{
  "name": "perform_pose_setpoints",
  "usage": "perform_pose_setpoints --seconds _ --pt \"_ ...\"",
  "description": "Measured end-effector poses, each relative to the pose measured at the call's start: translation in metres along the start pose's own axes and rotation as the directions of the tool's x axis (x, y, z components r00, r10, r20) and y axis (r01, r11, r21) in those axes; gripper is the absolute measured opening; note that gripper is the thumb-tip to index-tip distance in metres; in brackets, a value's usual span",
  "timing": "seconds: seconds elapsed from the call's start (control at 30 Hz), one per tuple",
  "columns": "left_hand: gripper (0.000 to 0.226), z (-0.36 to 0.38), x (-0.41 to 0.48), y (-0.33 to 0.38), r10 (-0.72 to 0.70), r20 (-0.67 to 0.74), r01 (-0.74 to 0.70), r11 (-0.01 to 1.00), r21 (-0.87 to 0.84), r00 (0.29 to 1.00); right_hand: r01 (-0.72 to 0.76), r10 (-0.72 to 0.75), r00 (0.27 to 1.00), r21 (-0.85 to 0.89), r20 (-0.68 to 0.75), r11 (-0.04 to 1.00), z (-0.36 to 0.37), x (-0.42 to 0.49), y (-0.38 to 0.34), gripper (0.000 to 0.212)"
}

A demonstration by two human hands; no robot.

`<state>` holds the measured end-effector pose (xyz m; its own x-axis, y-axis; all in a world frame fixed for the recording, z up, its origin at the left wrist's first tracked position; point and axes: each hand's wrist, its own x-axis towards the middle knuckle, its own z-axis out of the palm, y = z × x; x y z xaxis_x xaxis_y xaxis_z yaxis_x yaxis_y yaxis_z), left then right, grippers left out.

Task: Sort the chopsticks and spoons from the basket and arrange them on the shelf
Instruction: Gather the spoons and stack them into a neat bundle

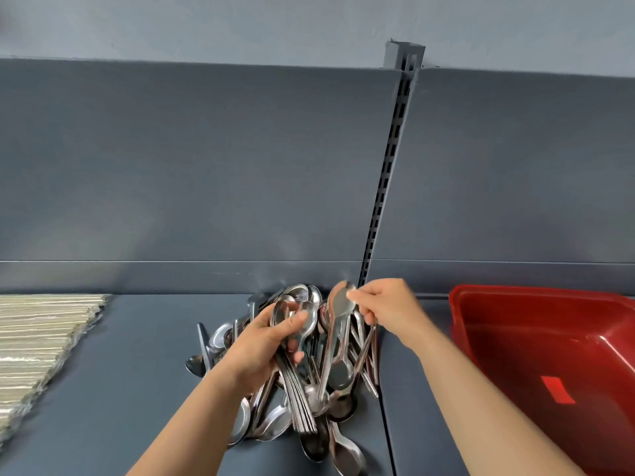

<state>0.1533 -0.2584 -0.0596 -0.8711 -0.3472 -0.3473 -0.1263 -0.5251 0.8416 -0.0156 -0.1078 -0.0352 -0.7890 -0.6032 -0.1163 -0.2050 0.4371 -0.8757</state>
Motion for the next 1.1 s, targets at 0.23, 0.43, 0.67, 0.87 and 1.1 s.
perform_pose_setpoints --seconds 0.23,0.43,0.67,0.87,1.1 --pt "0.016 0.020 0.004 -0.008 -0.023 0.016 0.022 0.999 0.045 1.000 -0.016 0.000 0.985 0.087 0.173 0.996 0.023 -0.013 -0.008 0.026" --pt "0.013 0.002 -0.006 -0.006 -0.096 0.001 0.095 0.989 -0.116 0.995 -0.134 0.108 0.991 -0.433 -0.084 0.892 0.027 -0.017 0.017 0.046" --pt "0.027 -0.012 -0.018 -0.009 -0.064 -0.016 0.059 0.973 -0.221 0.998 -0.293 0.269 0.956 -0.352 -0.116 0.889 0.049 -0.007 0.009 0.024" --pt "0.029 -0.018 -0.031 -0.015 -0.031 -0.022 0.024 0.964 -0.265 0.999 -0.154 0.162 0.967 0.052 -0.196 0.987 0.029 -0.019 -0.010 0.026" --pt "0.040 -0.002 -0.042 -0.018 0.077 -0.087 -0.099 0.953 -0.285 0.993 -0.219 0.209 0.974 0.571 0.083 0.791 0.051 -0.069 -0.027 0.011"
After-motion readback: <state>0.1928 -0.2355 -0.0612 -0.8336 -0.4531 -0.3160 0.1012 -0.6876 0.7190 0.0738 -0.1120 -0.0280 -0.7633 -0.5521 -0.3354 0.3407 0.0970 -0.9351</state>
